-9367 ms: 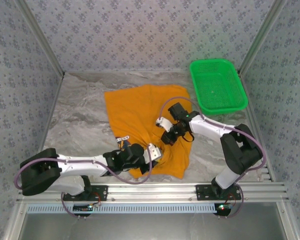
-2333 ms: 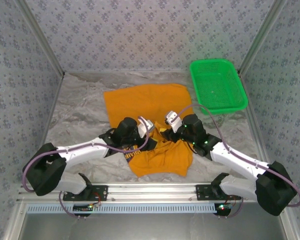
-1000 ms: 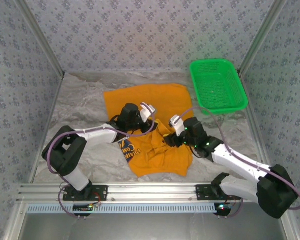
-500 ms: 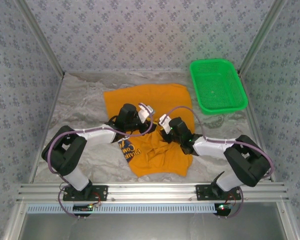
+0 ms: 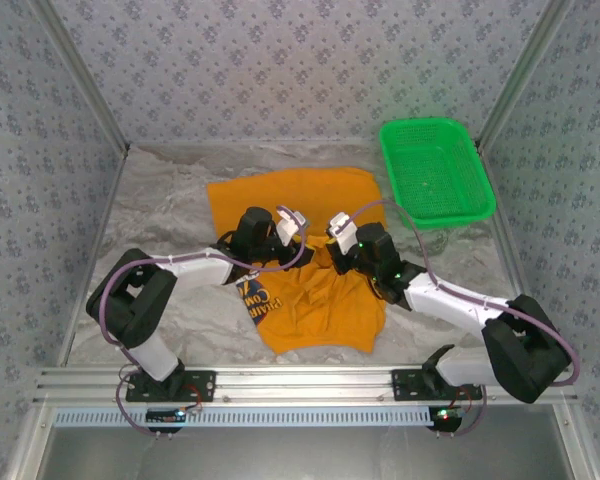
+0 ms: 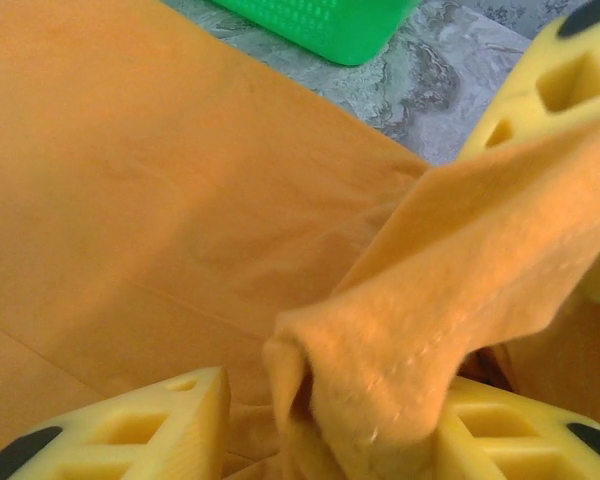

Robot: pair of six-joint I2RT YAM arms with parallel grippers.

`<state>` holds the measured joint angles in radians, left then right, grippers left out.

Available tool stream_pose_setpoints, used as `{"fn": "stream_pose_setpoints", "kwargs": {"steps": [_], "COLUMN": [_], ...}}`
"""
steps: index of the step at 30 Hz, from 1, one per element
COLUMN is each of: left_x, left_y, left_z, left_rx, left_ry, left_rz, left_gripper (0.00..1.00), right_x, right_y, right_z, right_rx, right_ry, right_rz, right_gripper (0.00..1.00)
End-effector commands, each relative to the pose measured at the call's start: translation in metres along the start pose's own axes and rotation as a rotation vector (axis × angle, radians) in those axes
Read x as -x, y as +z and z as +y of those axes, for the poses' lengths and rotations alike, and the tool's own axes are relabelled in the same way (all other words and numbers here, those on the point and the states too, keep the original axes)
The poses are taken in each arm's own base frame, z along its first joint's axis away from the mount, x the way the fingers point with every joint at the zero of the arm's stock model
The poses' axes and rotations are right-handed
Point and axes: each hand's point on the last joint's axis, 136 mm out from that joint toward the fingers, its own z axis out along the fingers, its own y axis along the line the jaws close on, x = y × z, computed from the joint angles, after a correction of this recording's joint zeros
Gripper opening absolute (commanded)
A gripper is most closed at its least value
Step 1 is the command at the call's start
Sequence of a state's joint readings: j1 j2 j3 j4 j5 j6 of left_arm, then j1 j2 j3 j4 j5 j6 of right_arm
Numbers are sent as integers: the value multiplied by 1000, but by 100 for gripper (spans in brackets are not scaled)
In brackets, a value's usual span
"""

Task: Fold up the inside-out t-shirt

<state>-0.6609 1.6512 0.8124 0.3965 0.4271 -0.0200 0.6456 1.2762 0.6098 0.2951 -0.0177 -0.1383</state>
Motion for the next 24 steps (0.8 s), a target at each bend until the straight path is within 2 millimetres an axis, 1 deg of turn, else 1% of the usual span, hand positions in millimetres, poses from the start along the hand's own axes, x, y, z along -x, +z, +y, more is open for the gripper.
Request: {"fn": "stream_pose_setpoints", "kwargs": {"steps": [1,4,6,9,12,14,17,19,21,22,23,24], "left_x": [10,15,22,31,34,35,38,41,42,38,38,32], "left_y": [2,3,5,6,8,9,8,4,-3,-6,-8,-11], "left_z": [0,2,1,1,2,3,4,3,12,16,16,14], "left_rx": [-13,-7,-17,-19,-21,-21,-22,-15,54,82,89,85], "left_ry": [0,-13,-27,-51,-73,-90,-123,-136,-180,-204,-215,-230], "left_rz": [-33,-45,-63,-95,-119,-129,-148,-154,-133,-87,-43,26], "left_gripper": [48,48,49,52,53,53,50,44,29,23,16,11], "right_x": [7,10,12,15,18,20,19,14,4,-2,-8,-13], "right_y": [-6,-9,-10,-11,-12,-14,-14,-14,-12,-12,-13,-12], "right_z": [5,16,24,33,41,45,44,39,19,10,1,-5], "right_rx": [53,109,137,159,182,186,170,128,11,-41,-87,-114], "right_ry": [27,16,7,0,-1,-4,-2,-4,-5,-12,-18,-25], "right_rz": [-4,-13,-21,-29,-39,-46,-42,-19,31,50,67,80], "right_gripper": [0,0,0,0,0,0,0,0,0,0,0,0]}}
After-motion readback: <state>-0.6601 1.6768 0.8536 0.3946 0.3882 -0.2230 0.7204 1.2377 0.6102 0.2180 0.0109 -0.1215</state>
